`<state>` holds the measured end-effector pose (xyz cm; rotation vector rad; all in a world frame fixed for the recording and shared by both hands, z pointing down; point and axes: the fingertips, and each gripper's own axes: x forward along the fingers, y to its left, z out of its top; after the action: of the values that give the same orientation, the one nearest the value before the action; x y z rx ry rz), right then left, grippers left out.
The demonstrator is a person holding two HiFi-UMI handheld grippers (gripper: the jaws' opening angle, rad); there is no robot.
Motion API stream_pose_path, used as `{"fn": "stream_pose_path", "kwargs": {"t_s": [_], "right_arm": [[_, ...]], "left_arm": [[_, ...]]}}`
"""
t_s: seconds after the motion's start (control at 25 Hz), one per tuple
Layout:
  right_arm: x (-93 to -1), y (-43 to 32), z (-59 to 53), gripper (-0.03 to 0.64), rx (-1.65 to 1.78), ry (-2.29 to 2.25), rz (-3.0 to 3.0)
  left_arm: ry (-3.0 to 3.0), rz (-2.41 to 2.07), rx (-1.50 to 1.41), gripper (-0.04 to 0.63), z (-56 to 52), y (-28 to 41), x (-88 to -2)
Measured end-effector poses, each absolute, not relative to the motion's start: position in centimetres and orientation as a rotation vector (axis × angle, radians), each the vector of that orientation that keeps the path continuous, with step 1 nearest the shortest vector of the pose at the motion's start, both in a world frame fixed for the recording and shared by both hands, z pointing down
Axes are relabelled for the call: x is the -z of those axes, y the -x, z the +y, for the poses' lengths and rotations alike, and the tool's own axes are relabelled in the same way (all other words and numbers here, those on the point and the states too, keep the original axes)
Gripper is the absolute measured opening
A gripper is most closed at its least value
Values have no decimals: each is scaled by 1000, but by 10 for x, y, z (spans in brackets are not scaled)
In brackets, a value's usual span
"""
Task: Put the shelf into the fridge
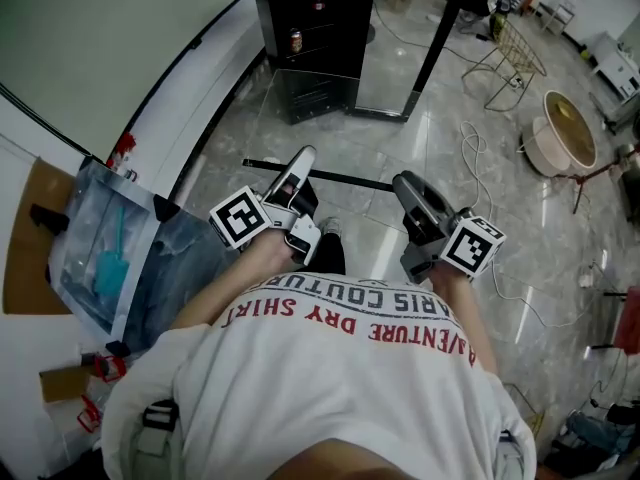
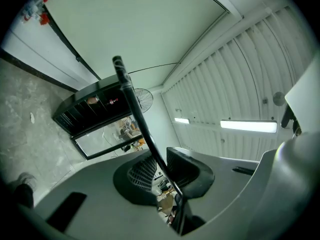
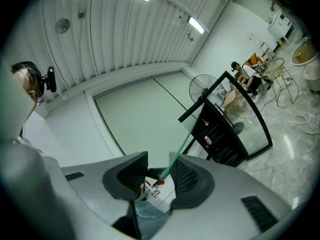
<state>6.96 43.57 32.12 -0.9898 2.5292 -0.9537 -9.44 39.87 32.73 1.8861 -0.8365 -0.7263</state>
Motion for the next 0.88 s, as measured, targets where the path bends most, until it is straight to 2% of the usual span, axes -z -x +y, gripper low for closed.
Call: {"fn": "stream_pose_path", "kwargs": {"t_s": [0.88], "right_arm": [[-323, -83, 224, 141, 978, 1054, 2528]], "left_arm": [[-1886, -808, 699, 77, 183, 81, -332]]}}
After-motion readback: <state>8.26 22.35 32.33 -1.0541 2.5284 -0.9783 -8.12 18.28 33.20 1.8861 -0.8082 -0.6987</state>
